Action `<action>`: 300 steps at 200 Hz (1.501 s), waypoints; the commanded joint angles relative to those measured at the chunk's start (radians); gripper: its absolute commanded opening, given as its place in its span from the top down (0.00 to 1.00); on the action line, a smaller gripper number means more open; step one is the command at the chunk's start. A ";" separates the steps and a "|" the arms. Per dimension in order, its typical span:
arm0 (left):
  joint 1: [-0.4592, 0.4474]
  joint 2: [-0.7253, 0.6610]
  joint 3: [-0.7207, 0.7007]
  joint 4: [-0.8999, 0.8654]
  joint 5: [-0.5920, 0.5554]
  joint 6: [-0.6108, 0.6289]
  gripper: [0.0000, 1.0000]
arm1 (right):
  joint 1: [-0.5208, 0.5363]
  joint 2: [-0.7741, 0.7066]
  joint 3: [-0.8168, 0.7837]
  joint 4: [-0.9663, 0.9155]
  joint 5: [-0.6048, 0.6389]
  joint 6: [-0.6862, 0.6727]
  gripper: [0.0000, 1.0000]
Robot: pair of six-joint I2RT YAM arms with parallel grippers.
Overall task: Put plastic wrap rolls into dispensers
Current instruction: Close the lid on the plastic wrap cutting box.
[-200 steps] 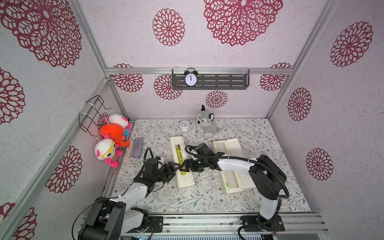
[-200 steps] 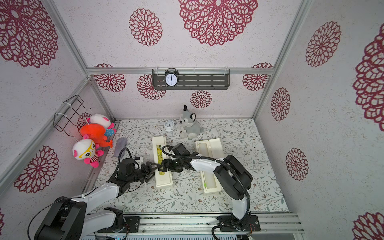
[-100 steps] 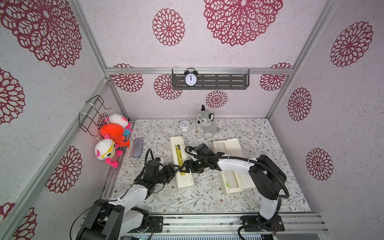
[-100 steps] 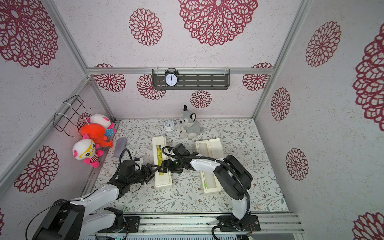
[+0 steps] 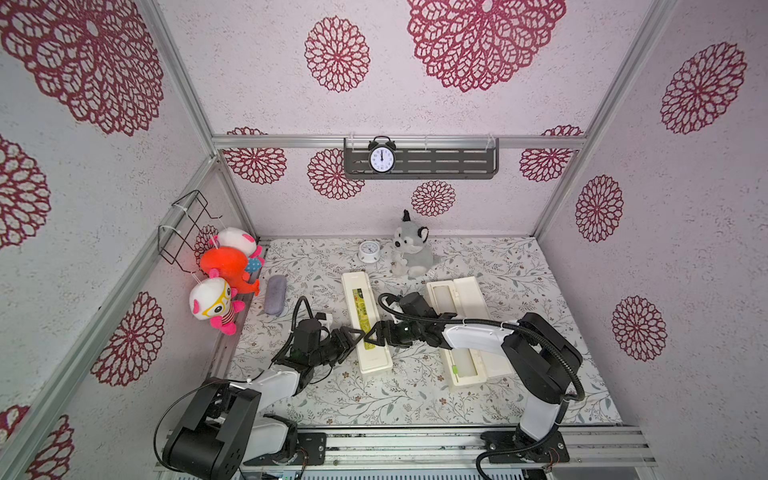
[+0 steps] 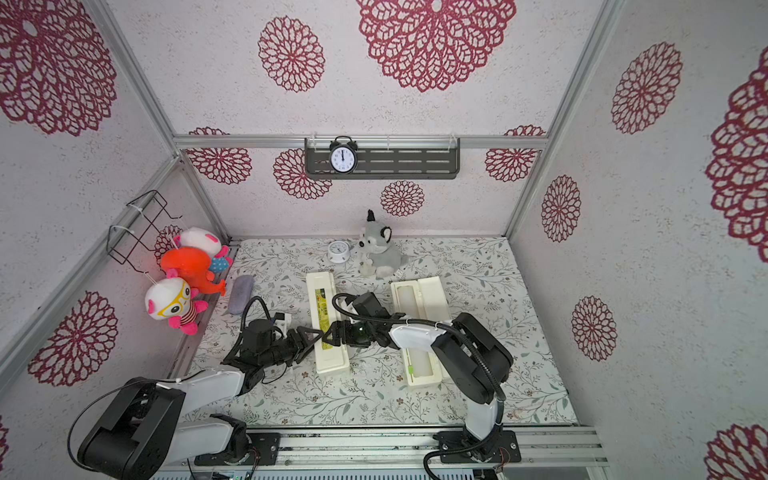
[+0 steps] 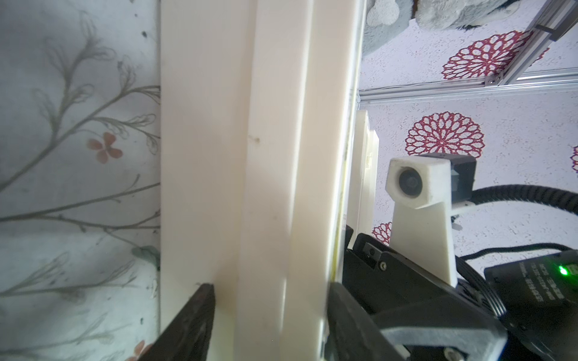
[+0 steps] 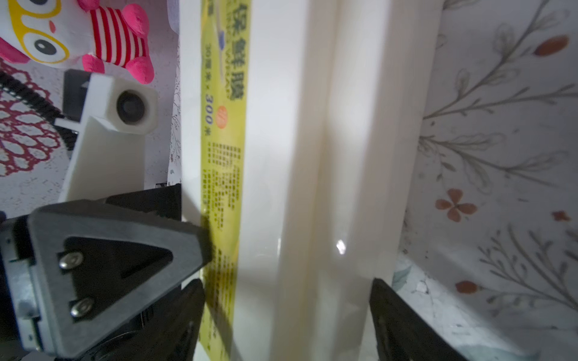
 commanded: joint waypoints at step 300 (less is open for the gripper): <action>0.289 0.374 0.458 -0.373 0.128 0.247 0.30 | -0.252 0.329 0.532 -0.143 -0.313 -0.250 0.08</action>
